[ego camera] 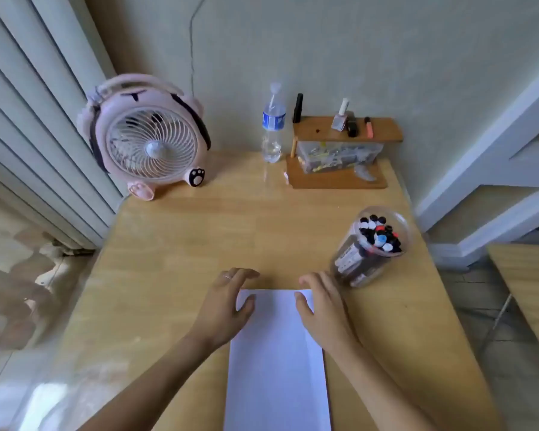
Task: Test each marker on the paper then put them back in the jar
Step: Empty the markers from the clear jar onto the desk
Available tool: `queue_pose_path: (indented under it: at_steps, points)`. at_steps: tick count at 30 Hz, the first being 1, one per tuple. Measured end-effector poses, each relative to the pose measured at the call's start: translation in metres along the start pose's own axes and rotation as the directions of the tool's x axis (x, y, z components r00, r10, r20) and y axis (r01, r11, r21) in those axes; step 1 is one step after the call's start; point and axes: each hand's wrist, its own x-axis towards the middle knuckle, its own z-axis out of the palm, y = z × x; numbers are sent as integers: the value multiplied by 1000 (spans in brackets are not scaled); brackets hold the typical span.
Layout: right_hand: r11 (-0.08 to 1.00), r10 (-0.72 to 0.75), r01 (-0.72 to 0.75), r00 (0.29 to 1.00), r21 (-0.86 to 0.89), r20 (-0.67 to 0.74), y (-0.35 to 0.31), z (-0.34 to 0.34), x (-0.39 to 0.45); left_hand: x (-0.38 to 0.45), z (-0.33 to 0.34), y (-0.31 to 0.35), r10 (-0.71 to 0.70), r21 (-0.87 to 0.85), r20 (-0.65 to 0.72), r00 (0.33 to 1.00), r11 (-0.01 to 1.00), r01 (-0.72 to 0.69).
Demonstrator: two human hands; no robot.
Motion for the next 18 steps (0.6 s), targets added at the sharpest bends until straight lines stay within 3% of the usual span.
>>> queue_pose_path:
  at_steps: [5, 12, 18]
  points:
    - [993, -119, 116, 986, -27, -121, 28, 40, -17, -5, 41, -34, 133, 125, -27, 991, 984, -129]
    - [954, -262, 220, 942, -202, -210, 43, 59, -19, -9, 61, -54, 285, 263, -126, 950, 933, -245]
    - [951, -292, 252, 923, -181, -249, 49, 61, -18, -7, 64, -59, 318, 296, -148, 937, 918, -265]
